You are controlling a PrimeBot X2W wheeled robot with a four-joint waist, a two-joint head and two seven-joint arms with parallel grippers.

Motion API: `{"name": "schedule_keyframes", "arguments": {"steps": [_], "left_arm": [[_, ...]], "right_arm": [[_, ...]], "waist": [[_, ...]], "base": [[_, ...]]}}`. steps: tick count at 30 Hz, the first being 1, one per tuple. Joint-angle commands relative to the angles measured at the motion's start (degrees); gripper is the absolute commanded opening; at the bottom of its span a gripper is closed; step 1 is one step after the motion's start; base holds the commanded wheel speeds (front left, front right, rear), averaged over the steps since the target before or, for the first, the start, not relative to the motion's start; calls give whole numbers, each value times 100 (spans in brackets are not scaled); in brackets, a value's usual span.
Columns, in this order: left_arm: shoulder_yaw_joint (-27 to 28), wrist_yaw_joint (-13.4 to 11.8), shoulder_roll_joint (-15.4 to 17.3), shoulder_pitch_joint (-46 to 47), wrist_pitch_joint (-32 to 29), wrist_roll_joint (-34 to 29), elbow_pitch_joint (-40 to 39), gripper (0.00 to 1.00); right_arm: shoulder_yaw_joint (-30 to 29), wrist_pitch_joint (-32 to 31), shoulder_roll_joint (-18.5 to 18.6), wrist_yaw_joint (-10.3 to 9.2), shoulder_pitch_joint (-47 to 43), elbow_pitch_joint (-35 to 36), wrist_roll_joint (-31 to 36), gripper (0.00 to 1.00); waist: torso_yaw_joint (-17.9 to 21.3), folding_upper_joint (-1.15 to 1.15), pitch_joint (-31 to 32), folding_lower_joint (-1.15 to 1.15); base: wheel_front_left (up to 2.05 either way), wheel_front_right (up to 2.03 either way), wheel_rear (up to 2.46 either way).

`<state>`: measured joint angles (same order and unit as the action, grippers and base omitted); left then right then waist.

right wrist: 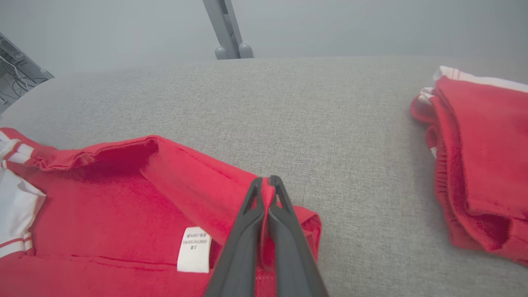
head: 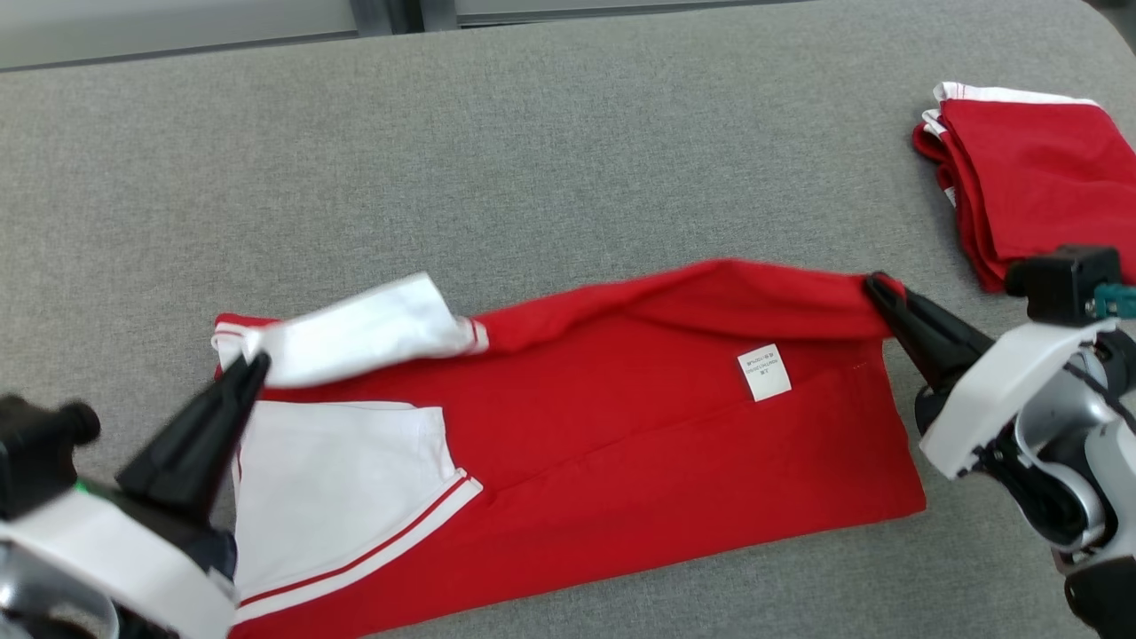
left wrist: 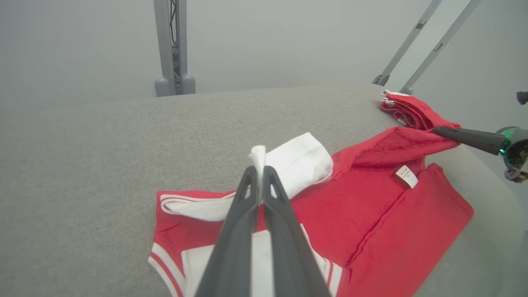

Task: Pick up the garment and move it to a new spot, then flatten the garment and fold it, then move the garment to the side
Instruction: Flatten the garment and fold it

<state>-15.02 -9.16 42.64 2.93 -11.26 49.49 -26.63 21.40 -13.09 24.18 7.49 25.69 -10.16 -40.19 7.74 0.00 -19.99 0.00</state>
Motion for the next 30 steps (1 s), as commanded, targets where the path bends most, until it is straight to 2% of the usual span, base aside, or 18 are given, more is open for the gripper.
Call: {"name": "schedule_keyframes", "arguments": {"steps": [1,7,12,17,28,30], "left_arm": [[24,-43,5,-136,53,-15,-64,0],[-136,-259,-166,-1071,331,-50,-374,0],[-240,-328,-306,-1470,486,-9,-307,0],[-271,-337,-451,-1678,615,112,-167,0],[-284,-268,-539,-1995,699,311,76,0],[-325,-262,-557,-2028,667,356,144,0]], "right_arm": [[-42,21,45,1,-119,65,40,0],[-299,-26,-19,1,-742,389,88,0],[-378,-48,-22,1,-1008,511,142,0],[-392,-48,17,1,-1124,539,246,0],[-276,18,203,1,-1265,431,472,0],[-203,41,220,1,-1290,412,533,26]], "waist": [[3,0,26,0],[-8,0,160,0],[-15,0,265,0],[-21,0,326,0],[-27,0,439,0],[-24,0,462,0]], "base": [[0,0,0],[0,0,0],[0,0,0],[0,0,0],[0,0,0],[0,0,0]]}}
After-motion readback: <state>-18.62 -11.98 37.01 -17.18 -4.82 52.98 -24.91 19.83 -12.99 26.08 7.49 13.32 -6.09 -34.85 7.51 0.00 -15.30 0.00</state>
